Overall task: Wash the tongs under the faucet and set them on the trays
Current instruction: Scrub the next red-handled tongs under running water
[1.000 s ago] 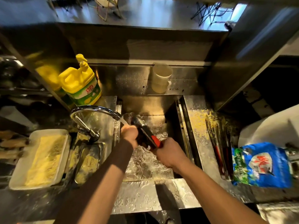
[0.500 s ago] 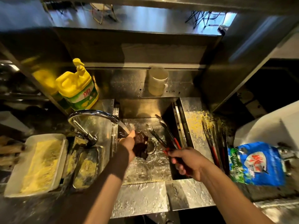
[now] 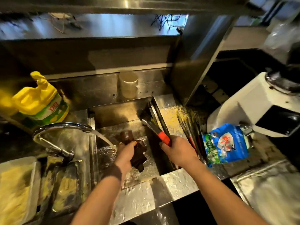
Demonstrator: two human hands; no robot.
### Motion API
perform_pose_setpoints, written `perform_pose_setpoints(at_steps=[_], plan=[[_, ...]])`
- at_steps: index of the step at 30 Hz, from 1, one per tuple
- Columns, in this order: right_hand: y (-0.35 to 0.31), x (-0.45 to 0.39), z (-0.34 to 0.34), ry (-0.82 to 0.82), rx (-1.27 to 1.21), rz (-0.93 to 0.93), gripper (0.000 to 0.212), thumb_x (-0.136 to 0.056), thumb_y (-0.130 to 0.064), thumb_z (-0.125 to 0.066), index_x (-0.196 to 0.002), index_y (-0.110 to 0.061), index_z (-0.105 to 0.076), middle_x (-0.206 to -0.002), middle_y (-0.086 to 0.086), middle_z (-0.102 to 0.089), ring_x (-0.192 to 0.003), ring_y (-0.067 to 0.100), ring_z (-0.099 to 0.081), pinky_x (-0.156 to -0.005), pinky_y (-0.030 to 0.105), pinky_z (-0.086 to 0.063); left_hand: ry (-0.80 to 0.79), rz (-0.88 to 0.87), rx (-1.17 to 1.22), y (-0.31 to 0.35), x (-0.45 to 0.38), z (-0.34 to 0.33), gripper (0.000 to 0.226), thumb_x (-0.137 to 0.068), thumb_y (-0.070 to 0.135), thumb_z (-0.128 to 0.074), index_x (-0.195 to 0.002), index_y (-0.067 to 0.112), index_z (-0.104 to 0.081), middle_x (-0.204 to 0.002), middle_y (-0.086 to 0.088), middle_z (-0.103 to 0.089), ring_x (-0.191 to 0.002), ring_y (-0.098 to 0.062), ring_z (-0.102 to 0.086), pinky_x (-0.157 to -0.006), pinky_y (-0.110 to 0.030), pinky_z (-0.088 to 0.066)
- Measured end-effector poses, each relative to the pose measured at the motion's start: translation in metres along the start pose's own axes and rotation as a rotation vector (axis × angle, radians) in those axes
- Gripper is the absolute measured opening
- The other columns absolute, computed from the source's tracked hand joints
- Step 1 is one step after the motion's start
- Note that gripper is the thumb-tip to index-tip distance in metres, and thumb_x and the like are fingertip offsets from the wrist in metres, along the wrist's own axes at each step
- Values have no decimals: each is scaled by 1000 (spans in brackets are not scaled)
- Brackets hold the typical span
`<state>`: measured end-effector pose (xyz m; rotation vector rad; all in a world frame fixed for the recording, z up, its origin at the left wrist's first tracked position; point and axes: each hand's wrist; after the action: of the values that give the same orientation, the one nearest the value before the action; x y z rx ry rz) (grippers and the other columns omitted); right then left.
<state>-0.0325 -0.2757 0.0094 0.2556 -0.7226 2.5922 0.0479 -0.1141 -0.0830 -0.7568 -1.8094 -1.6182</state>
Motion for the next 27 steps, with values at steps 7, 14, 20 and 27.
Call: perform_pose_setpoints(at_steps=[7,14,20,27], plan=[[79,36,58,17,-307,-88,33,-86,-44,-65,-72,-14,-62,-63,4,-62,-57,18,-55,-59,34,-45,-145,-134,-133,-11,43,-97,8,-93,10,-61,-100,10,-66,-77,-14,-69,-60,-26,-67,-63,-37,-57],[178,105,100,193,-265,-130,22,-82,-41,-65,-77,-19,-66,-52,-6,-50,-48,2,-44,-52,20,-36,-317,-167,-308,-73,104,-193,7,-91,4,-62,-93,10,-65,-75,-15,-65,-62,-28,-64,-62,-34,-54],[278,174,134,200,-428,-309,21,-79,-36,-68,-87,-17,-71,-59,0,-58,-49,7,-46,-52,27,-38,-538,-110,-457,-142,161,-266,21,-87,8,-66,-108,3,-65,-93,-23,-68,-81,-34,-67,-72,-44,-55],[350,222,186,434,-586,-415,12,-84,-37,-66,-73,-32,-69,-49,-11,-49,-42,6,-44,-42,19,-33,-687,-58,-516,-174,221,-357,18,-87,15,-68,-105,13,-64,-91,-16,-74,-77,-34,-73,-61,-38,-59]])
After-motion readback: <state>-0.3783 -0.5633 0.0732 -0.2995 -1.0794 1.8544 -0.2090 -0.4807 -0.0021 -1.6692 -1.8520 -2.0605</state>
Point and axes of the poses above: each hand's wrist, its own x-axis away from the middle knuckle, its own z-axis out of the back of the hand, y = z × x
